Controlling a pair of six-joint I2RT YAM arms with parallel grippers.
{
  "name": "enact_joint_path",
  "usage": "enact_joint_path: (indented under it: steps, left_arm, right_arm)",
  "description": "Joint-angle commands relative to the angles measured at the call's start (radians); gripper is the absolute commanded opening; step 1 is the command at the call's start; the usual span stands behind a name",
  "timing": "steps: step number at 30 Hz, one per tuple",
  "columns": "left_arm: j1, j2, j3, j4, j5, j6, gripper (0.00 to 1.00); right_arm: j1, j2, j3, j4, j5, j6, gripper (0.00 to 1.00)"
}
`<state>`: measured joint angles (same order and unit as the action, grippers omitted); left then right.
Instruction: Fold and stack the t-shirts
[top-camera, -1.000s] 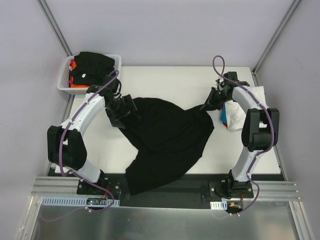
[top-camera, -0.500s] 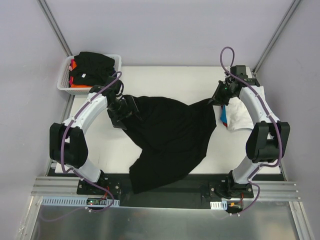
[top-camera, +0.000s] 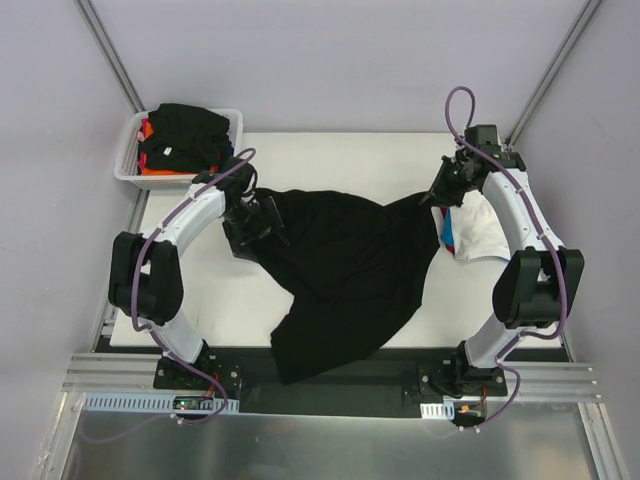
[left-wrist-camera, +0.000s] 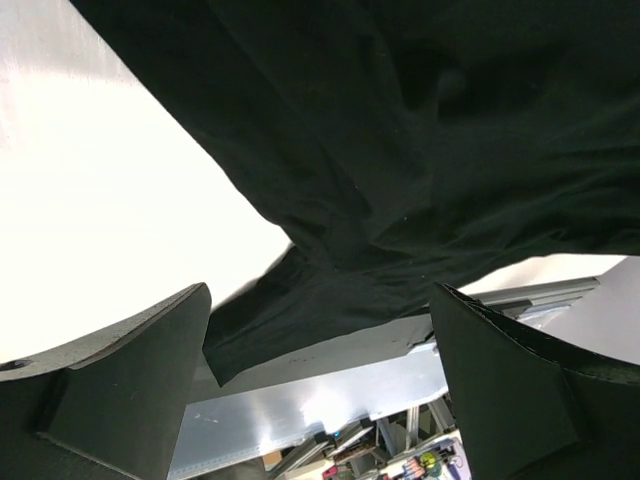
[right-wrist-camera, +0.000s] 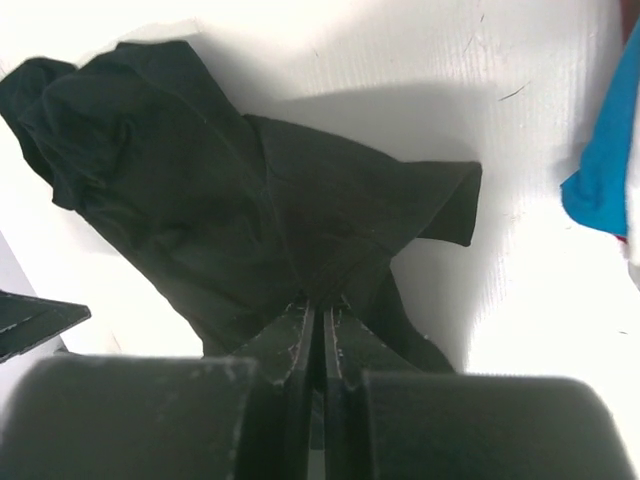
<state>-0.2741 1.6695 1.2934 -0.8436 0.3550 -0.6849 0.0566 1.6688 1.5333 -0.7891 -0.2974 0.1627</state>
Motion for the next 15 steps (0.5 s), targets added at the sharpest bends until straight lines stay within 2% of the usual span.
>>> enact_joint_path:
  steps: [1, 6, 7, 9, 10, 12, 15]
  left_arm:
    - [-0.011, 0.041, 0.015, 0.003, -0.06, 0.008, 0.92]
    - [-0.011, 0.166, 0.089, 0.026, -0.119, 0.027, 0.9]
    - [-0.011, 0.182, 0.125, 0.029, -0.116, 0.028, 0.9]
    - [-0.011, 0.216, 0.161, 0.038, -0.114, 0.036, 0.9]
    - [-0.01, 0.225, 0.196, 0.038, -0.117, 0.039, 0.9]
    - [-0.011, 0.254, 0.231, 0.038, -0.131, 0.056, 0.9]
    - [-0.01, 0.289, 0.308, 0.038, -0.169, 0.091, 0.9]
  right_arm:
    - [-0.004, 0.038, -0.048, -0.024, -0.052, -0.019, 0.01]
    - [-0.004, 0.046, -0.108, 0.008, -0.089, -0.008, 0.01]
    - [-0.004, 0.052, -0.11, 0.005, -0.103, -0.014, 0.1]
    - [-0.004, 0.086, -0.096, -0.016, -0.135, -0.032, 0.38]
    - [-0.004, 0.092, -0.088, -0.033, -0.141, -0.04, 0.48]
    - [-0.003, 0.086, -0.078, -0.038, -0.151, -0.042, 0.49]
    - [0.002, 0.042, -0.07, -0.038, -0.166, -0.011, 0.39]
